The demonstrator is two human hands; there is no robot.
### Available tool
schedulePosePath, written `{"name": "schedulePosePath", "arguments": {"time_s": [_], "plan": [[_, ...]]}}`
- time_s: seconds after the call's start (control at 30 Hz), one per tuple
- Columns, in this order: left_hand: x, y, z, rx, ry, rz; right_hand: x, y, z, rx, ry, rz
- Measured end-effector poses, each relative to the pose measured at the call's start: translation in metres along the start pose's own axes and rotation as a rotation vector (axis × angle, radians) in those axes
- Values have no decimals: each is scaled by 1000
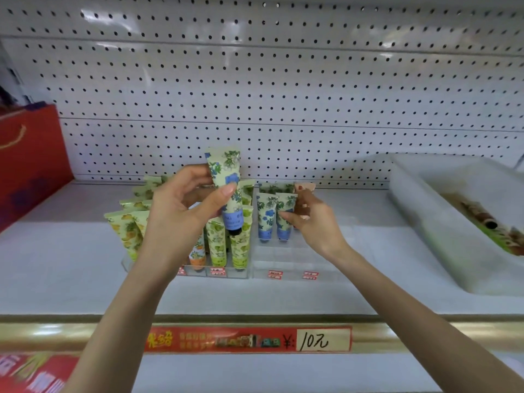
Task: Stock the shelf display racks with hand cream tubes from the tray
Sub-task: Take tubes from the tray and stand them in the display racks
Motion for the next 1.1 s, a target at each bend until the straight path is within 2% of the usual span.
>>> {"name": "schedulePosePath", "arguments": {"time_s": [0.37, 0.57, 0.7, 0.8, 0.93, 1.1], "plan": [[-2, 10, 2, 21, -18, 33, 0, -17, -5, -44, -12, 39], [2, 25, 1, -17, -15, -1, -31, -51, -12, 57, -108, 100], [2, 38, -2, -94, -9, 21, -73, -71, -28, -97, -194, 310], [1, 46, -3, -120, 17, 30, -94, -75, -38, -205, -233, 311], [-3, 50, -4, -109, 34, 33, -93, -70, -41, -238, -219, 257], [-4, 50, -6, -96, 35, 76, -89, -62, -42, -283, -185, 367]]}}
Point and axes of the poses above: each hand's wrist, its own z-axis towards the middle knuckle, its own y-axis out of the palm, x = y × z, the point moved 1 cm from there along z, towards the middle knuckle, and after that the axes turned 10 degrees about y, right-handed, at the moved point
